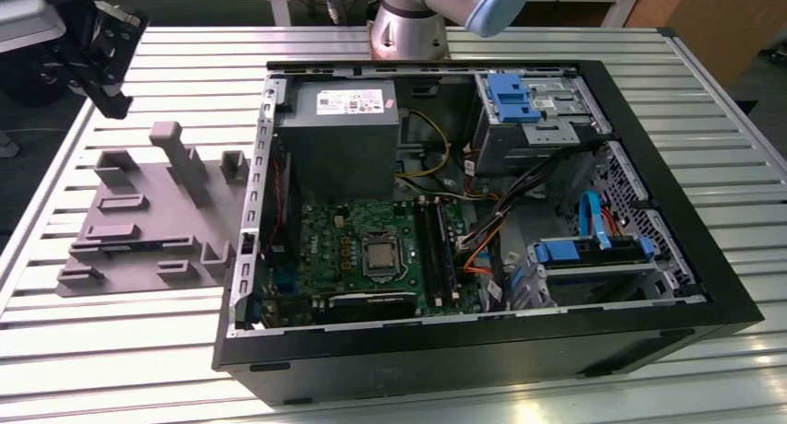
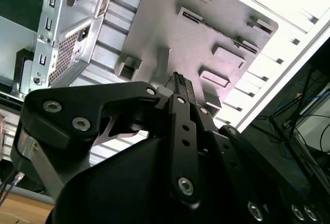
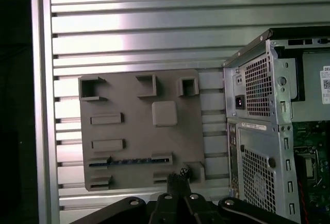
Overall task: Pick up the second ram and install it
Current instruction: 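Reach for the second ram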
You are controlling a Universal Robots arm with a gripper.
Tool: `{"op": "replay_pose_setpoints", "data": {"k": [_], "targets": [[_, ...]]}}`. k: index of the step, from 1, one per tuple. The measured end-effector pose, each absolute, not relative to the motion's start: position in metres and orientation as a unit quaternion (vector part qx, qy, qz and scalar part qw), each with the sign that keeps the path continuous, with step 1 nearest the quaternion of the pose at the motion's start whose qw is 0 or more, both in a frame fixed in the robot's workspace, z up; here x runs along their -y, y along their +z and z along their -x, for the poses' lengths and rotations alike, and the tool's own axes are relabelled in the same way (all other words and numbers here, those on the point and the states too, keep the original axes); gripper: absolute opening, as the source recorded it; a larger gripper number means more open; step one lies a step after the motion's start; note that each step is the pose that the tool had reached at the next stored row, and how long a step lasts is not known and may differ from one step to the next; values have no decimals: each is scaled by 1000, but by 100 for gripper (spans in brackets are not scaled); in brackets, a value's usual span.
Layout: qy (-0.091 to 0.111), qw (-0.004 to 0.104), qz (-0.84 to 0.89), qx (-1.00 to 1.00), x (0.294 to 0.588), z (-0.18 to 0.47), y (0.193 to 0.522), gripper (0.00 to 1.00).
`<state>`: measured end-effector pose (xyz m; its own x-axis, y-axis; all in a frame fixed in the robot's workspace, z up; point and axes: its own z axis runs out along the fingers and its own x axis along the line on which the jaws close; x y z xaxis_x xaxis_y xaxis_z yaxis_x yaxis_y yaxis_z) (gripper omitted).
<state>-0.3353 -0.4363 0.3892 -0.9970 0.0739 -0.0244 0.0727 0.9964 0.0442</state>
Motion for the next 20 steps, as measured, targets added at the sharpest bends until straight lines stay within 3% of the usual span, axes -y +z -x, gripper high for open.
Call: {"op": "replay_pose_setpoints", "data": {"k": [9, 20], "targets": [[22, 12, -34, -999, 438, 346, 388, 11], [19, 4, -21, -1000, 439, 362, 382, 11]]}}
